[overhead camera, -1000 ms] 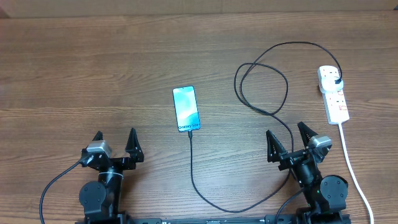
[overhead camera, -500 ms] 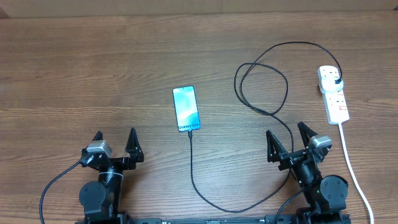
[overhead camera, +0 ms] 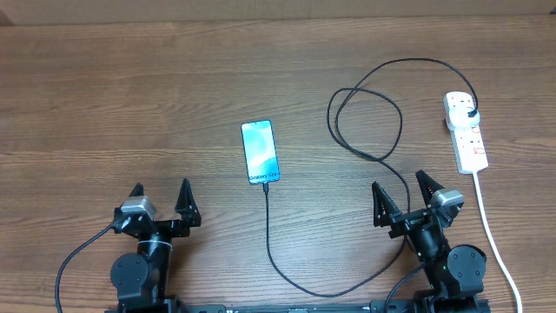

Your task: Plug charger to phone and switch on socket

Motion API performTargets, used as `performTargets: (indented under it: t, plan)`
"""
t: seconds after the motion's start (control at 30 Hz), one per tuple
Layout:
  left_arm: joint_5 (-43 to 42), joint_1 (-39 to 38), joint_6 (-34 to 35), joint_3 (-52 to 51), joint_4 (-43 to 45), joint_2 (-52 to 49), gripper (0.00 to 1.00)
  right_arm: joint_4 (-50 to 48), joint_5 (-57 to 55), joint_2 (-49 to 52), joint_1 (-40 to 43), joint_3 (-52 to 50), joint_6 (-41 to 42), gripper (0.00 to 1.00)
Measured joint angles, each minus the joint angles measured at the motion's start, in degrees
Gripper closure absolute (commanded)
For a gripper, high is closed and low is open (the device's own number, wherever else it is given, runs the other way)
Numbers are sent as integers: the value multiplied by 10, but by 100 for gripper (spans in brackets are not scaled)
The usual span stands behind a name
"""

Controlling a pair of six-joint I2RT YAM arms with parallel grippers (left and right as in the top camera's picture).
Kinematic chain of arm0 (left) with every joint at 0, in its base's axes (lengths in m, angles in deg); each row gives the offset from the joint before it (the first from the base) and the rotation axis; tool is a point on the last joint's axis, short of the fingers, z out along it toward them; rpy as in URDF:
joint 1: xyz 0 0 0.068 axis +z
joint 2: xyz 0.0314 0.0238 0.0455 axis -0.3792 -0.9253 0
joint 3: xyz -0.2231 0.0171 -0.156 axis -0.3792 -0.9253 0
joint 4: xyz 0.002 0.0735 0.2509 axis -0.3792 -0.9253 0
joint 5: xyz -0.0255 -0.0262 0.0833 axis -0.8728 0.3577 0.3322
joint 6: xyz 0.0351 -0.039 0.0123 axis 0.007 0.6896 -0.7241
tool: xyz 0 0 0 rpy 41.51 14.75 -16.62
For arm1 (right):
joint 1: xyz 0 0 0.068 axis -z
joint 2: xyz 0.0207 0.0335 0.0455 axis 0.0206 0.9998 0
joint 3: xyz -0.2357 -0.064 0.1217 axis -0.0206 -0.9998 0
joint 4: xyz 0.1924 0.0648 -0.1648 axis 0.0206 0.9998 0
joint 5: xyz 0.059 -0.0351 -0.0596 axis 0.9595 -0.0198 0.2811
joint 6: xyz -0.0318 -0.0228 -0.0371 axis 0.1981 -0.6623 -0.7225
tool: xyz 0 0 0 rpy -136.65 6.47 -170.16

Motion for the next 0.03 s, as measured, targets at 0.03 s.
performTargets:
  t: [0.03]
  plan:
    - [0, 0, 0, 0, 0, 0, 1, 0, 0, 0, 0, 0, 0, 0]
